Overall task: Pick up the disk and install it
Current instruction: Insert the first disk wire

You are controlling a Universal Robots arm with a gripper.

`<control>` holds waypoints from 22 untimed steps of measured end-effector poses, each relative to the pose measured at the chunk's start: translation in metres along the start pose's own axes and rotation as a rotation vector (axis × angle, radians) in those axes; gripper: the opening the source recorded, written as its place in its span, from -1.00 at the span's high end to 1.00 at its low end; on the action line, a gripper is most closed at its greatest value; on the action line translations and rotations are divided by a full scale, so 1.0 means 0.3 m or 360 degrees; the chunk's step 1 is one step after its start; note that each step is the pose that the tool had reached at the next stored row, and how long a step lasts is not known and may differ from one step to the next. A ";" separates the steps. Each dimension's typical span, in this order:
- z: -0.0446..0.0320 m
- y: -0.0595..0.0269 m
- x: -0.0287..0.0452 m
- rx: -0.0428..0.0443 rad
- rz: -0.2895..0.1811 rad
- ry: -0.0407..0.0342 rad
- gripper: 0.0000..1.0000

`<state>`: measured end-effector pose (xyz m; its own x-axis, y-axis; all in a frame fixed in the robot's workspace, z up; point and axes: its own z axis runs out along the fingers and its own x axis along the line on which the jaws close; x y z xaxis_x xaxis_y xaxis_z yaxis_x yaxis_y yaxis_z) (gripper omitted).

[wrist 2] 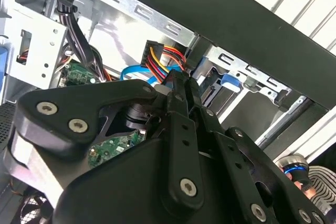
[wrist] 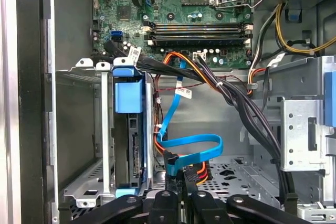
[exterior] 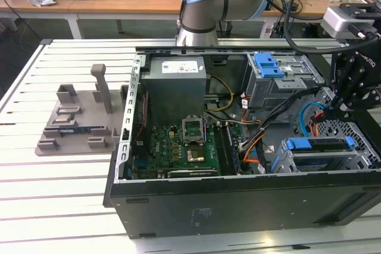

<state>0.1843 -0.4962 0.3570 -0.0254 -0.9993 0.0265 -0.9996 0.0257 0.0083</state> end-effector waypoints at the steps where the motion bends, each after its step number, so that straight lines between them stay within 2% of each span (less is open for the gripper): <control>1: 0.000 0.000 0.001 0.0000 0.0000 0.0000 0.66; 8: 0.001 0.001 0.012 0.0000 0.0000 0.0000 0.66; 11: 0.002 0.002 0.024 0.0000 0.0000 0.0000 0.66; 15: 0.003 0.005 0.051 0.0000 0.0000 0.0000 0.66; 18: 0.005 0.008 0.081 0.0000 0.0000 0.0000 0.66; 22: 0.005 0.012 0.096 0.0000 0.0000 0.0000 0.66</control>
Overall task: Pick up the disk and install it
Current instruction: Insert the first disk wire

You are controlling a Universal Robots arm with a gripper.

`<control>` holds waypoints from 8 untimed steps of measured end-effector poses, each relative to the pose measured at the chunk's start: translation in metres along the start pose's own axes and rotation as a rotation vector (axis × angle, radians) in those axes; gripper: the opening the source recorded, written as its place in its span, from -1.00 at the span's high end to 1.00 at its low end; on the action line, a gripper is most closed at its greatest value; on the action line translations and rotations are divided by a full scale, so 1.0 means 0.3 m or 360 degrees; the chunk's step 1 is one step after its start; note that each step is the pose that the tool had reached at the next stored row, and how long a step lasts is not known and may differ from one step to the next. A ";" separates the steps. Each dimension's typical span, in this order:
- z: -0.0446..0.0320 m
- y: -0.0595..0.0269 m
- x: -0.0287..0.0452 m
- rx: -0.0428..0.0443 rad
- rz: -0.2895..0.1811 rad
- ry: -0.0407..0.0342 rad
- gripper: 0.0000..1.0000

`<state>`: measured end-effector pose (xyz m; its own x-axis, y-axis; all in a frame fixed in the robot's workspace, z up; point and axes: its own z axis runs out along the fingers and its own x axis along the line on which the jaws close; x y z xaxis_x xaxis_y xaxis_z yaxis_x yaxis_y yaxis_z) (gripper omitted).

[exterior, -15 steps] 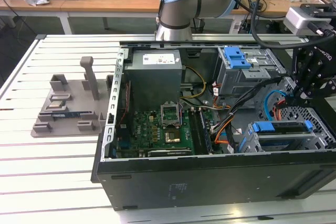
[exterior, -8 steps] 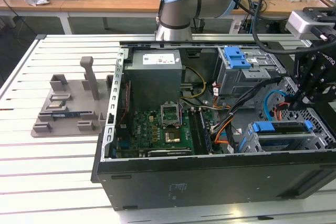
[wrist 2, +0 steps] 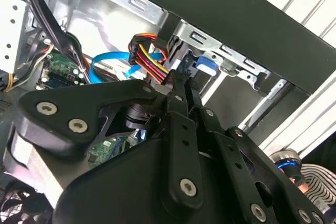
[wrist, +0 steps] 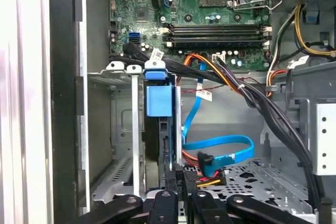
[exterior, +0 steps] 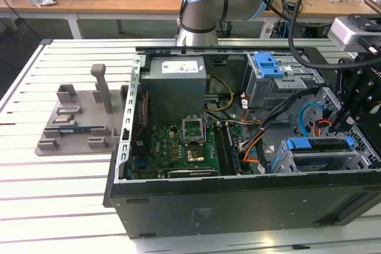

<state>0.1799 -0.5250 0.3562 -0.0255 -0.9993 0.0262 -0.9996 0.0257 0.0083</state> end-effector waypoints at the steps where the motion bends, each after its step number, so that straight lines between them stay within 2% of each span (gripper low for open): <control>1: 0.000 0.004 0.003 0.0000 0.0000 0.0000 0.66; 6: 0.002 0.027 0.015 0.0000 0.0000 -0.0001 0.66; 8: 0.002 0.044 0.019 0.0000 0.0000 -0.0003 0.66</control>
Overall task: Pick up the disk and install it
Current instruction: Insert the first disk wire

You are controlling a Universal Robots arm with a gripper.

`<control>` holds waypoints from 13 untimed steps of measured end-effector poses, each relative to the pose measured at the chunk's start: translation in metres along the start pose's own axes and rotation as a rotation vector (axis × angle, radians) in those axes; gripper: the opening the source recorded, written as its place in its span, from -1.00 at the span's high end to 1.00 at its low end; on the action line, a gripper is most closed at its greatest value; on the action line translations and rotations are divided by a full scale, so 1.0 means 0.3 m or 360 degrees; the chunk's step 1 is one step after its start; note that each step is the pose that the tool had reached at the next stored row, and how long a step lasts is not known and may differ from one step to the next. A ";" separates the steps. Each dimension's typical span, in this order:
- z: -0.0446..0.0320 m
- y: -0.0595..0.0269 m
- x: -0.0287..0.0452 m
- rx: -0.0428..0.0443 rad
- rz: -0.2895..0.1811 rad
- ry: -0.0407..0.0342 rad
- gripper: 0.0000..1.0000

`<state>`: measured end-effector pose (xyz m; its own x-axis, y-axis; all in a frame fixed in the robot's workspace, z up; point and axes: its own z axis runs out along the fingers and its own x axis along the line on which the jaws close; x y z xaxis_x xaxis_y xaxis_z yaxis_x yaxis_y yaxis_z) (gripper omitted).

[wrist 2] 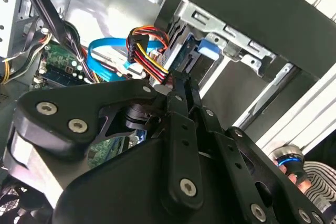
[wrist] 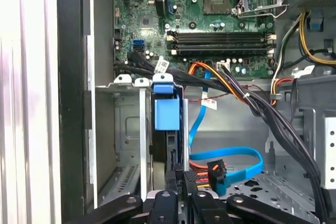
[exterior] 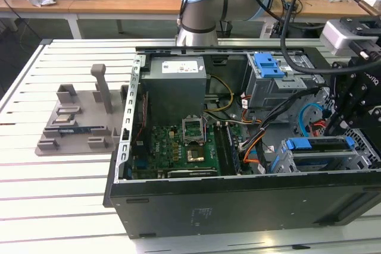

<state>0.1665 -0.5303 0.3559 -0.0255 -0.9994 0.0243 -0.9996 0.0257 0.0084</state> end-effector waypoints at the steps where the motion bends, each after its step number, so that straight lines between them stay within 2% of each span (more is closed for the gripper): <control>1: 0.001 0.005 0.001 0.0000 0.0000 -0.0001 0.66; 6: 0.021 0.008 0.005 0.0000 0.0000 -0.0001 0.66; 8: 0.034 -0.020 0.000 -0.0001 -0.0012 -0.0001 0.66; 9: 0.039 -0.025 -0.002 -0.0001 -0.0019 0.0000 0.66; 13: 0.045 -0.026 -0.005 -0.0001 -0.0032 0.0000 0.66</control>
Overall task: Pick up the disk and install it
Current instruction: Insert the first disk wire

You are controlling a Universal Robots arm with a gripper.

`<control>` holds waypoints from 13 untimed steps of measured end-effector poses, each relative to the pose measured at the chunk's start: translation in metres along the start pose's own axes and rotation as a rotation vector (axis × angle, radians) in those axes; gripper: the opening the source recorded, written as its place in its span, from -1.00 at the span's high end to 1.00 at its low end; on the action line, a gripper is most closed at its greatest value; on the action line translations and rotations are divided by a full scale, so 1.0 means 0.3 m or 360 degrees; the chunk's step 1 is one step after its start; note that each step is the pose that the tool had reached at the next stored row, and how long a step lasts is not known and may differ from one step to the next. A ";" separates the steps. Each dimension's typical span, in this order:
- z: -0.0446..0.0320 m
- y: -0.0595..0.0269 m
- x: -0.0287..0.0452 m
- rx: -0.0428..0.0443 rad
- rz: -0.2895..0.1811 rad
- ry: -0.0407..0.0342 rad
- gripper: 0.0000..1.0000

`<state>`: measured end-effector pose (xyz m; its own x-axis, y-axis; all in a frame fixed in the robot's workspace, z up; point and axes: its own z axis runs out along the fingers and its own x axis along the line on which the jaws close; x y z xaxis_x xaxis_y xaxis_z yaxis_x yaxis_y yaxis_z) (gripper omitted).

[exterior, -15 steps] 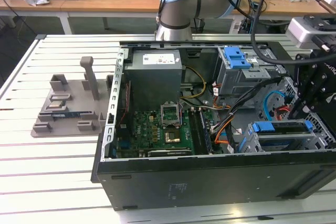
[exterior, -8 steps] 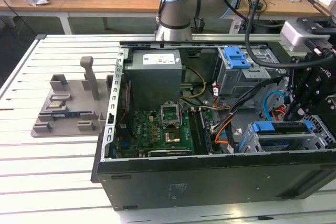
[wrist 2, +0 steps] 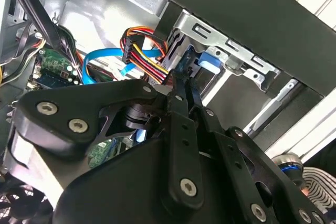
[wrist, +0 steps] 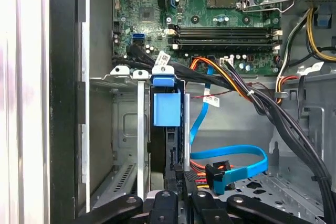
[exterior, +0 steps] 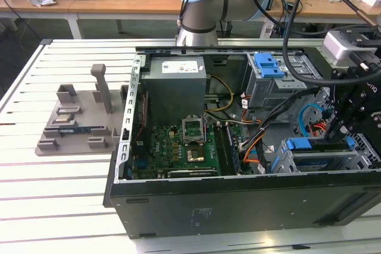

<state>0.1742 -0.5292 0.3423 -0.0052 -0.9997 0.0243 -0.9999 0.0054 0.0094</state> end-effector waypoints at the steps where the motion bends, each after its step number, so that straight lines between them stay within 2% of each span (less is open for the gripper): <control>1: 0.000 -0.001 0.000 0.0000 -0.0004 0.0000 0.66; 4: -0.001 -0.001 0.000 0.0002 -0.0007 -0.0001 0.66; 6: -0.013 -0.001 0.001 0.0004 -0.0007 -0.0001 0.66; 10: -0.009 -0.001 0.016 0.0003 -0.0006 -0.0007 0.66; 13: -0.006 -0.001 0.016 0.0003 -0.0006 -0.0007 0.66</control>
<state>0.1745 -0.5340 0.3442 -0.0016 -0.9998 0.0195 -1.0000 0.0017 0.0078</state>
